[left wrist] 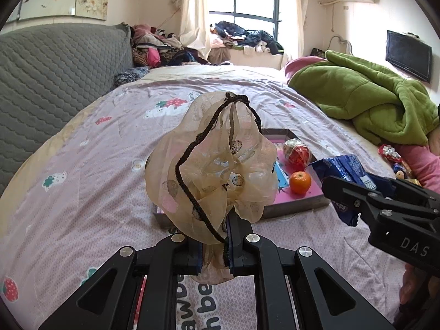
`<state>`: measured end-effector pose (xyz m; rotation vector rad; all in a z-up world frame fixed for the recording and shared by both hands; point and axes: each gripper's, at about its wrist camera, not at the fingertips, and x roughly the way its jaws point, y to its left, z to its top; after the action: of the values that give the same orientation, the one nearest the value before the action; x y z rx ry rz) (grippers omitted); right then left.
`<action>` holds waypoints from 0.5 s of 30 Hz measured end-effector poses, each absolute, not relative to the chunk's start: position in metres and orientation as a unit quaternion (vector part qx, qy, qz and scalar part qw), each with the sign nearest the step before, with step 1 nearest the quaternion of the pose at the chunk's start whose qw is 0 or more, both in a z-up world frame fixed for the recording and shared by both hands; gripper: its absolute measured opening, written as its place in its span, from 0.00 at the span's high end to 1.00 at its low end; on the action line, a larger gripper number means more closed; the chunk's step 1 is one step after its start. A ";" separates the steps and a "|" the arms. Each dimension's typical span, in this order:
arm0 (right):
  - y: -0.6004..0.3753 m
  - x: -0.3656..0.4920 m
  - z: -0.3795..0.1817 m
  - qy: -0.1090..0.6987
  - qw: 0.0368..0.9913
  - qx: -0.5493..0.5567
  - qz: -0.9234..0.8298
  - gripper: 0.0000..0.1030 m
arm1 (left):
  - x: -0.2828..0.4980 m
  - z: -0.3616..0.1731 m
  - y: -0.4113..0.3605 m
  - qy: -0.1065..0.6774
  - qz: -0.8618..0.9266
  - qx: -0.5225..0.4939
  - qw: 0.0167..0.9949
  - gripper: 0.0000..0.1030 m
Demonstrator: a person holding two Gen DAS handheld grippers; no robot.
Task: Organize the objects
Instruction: 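Lift the scrunchie and the snack packet and carry both over the grey tray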
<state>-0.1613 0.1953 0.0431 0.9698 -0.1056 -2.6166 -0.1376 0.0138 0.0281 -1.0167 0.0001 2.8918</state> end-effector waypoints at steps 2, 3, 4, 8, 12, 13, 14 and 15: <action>0.195 -0.162 0.047 -0.035 0.173 0.338 -0.924 0.50 | -0.139 0.030 0.014 0.002 0.943 -0.330 0.039 0.88; 0.196 -0.162 0.050 -0.034 0.174 0.337 -0.925 0.50 | -0.141 0.031 0.014 0.003 0.944 -0.328 0.038 0.88; 0.196 -0.163 0.052 -0.034 0.174 0.335 -0.926 0.50 | -0.142 0.032 0.014 0.005 0.944 -0.327 0.038 0.88; 0.197 -0.167 0.062 -0.029 0.172 0.327 -0.929 0.50 | -0.149 0.036 0.013 0.006 0.946 -0.323 0.037 0.88; 0.201 -0.174 0.074 -0.029 0.168 0.318 -0.933 0.49 | -0.163 0.045 0.013 0.014 0.947 -0.319 0.038 0.88; 0.203 -0.177 0.077 -0.031 0.166 0.317 -0.933 0.49 | -0.166 0.047 0.013 0.015 0.948 -0.316 0.037 0.88; 0.205 -0.181 0.081 -0.030 0.166 0.315 -0.934 0.49 | -0.169 0.049 0.012 0.015 0.948 -0.315 0.038 0.88; 0.206 -0.185 0.084 -0.028 0.162 0.312 -0.936 0.49 | -0.173 0.051 0.012 0.012 0.948 -0.316 0.040 0.88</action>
<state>-0.1845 0.2060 0.0843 0.8910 -0.0812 -2.6698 -0.1734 0.0123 0.0512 -0.9686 0.0382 2.9035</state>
